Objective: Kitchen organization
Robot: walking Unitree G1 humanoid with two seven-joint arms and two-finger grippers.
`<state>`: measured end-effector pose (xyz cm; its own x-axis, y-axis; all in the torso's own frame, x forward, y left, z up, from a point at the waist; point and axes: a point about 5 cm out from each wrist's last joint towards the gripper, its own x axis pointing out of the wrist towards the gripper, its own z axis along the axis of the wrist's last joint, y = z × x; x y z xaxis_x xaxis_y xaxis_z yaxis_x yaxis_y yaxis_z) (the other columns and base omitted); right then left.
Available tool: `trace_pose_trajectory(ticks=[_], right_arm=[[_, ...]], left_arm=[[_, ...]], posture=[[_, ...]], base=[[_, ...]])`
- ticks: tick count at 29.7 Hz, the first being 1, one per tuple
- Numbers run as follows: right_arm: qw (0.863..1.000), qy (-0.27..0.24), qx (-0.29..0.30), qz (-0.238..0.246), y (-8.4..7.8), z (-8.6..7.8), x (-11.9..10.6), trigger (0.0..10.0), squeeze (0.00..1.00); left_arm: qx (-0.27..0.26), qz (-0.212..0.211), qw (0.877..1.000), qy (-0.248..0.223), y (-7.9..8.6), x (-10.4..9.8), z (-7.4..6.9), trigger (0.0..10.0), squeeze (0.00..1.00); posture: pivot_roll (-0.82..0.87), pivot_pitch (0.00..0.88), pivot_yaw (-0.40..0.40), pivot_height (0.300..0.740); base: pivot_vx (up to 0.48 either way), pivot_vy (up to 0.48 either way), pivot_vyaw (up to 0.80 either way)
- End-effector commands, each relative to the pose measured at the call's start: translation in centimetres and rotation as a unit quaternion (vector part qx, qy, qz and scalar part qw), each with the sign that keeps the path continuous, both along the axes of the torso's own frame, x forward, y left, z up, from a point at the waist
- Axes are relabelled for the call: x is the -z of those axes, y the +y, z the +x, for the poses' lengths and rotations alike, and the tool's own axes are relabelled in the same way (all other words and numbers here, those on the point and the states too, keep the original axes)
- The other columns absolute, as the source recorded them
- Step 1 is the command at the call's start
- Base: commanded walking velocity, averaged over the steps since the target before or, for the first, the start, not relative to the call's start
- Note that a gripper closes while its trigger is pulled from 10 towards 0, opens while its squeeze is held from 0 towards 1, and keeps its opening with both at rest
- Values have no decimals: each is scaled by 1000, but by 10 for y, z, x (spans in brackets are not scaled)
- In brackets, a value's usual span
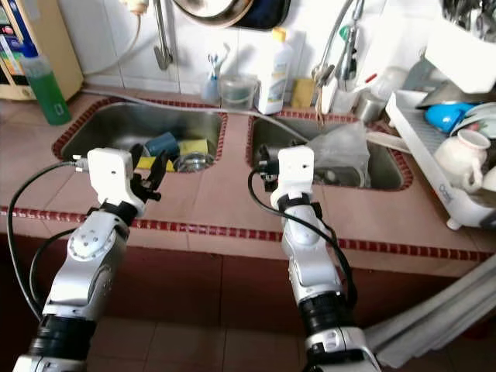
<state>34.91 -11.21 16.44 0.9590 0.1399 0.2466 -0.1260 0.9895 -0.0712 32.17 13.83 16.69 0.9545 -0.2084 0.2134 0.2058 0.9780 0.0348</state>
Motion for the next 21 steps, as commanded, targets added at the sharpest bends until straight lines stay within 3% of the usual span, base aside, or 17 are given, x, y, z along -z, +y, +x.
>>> trace_pose_trajectory(ticks=[1,8,10,11,15,21], right_arm=[[1000,0,10,-4,-9,1,0,10000,0],[999,3,-22,-27,-7,-2,5,10000,0],[997,8,-66,-38,-2,-6,9,10000,0],[993,11,-109,-53,3,-12,14,10000,0],[979,35,-183,-84,11,-26,31,10000,0],[959,68,-258,-93,15,-44,52,10000,0]], left_arm=[[18,4,1000,-6,-10,-3,0,10000,0],[22,-10,1000,-13,-8,0,-5,10000,0],[29,-10,999,-11,-7,3,-8,10000,0],[34,-8,999,-5,-5,7,-11,10000,0],[41,8,999,12,0,21,-18,10000,0],[63,29,997,41,5,43,-35,10000,0]], posture=[[27,5,-31,740],[28,3,-36,740],[31,3,-39,740],[31,3,-39,740],[31,6,-40,740],[34,4,-42,740]], base=[[0,0,0],[0,0,0],[0,0,0],[0,0,0],[0,0,0],[0,0,0]])
